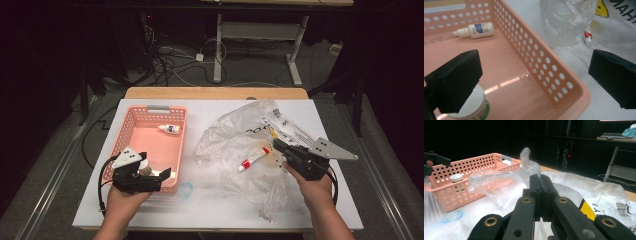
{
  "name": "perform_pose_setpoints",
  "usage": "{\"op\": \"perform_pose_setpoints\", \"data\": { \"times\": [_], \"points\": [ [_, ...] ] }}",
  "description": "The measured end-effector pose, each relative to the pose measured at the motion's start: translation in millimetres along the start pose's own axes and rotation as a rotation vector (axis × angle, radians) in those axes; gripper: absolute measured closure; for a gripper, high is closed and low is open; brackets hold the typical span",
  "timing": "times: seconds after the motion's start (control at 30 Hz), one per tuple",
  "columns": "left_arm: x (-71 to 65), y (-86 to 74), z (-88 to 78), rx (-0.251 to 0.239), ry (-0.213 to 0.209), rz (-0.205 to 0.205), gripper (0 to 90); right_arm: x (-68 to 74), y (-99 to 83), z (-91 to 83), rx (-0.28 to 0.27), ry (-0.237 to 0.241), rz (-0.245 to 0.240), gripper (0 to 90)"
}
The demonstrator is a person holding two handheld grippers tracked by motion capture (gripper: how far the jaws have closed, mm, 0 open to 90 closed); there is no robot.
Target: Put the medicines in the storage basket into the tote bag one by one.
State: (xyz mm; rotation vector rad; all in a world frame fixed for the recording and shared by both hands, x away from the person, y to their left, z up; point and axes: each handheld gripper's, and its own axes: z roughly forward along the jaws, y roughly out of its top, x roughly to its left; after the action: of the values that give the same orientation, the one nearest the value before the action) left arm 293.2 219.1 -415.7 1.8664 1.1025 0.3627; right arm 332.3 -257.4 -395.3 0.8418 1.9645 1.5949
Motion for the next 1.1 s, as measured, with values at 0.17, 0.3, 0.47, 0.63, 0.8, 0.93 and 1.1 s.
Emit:
{"op": "perform_pose_setpoints", "data": {
  "times": [0.17, 0.3, 0.47, 0.63, 0.8, 0.93, 1.1],
  "points": [
    [13.6, -3.1, -7.5, 0.004, 0.048, -0.022, 0.0, -0.8, -0.9, -0.4, 0.003, 0.000, 0.001, 90.0],
    [23.6, -4.4, -11.1, 0.016, 0.074, -0.042, 0.0, -0.6, -1.5, 0.4, 0.004, 0.003, 0.008, 90.0],
    [34.3, -4.7, -14.0, 0.034, 0.097, -0.058, 0.0, -1.2, -0.9, -0.1, 0.003, 0.000, 0.007, 90.0],
    [42.8, -4.6, -15.3, 0.059, 0.116, -0.070, 0.0, -0.9, -0.6, -0.5, 0.000, 0.001, 0.006, 90.0],
    [52.1, 0.7, -16.2, 0.104, 0.127, -0.083, 0.0, -0.7, 0.4, -1.2, -0.002, 0.000, 0.007, 90.0],
    [57.1, 5.3, -11.5, 0.162, 0.134, -0.077, 1.6, -1.1, 0.5, -1.3, -0.003, 0.000, 0.007, 90.0],
    [56.5, 9.6, -0.4, 0.235, 0.120, -0.058, 5.7, -1.0, 0.6, -1.3, -0.002, 0.001, 0.007, 90.0]
  ]
}}
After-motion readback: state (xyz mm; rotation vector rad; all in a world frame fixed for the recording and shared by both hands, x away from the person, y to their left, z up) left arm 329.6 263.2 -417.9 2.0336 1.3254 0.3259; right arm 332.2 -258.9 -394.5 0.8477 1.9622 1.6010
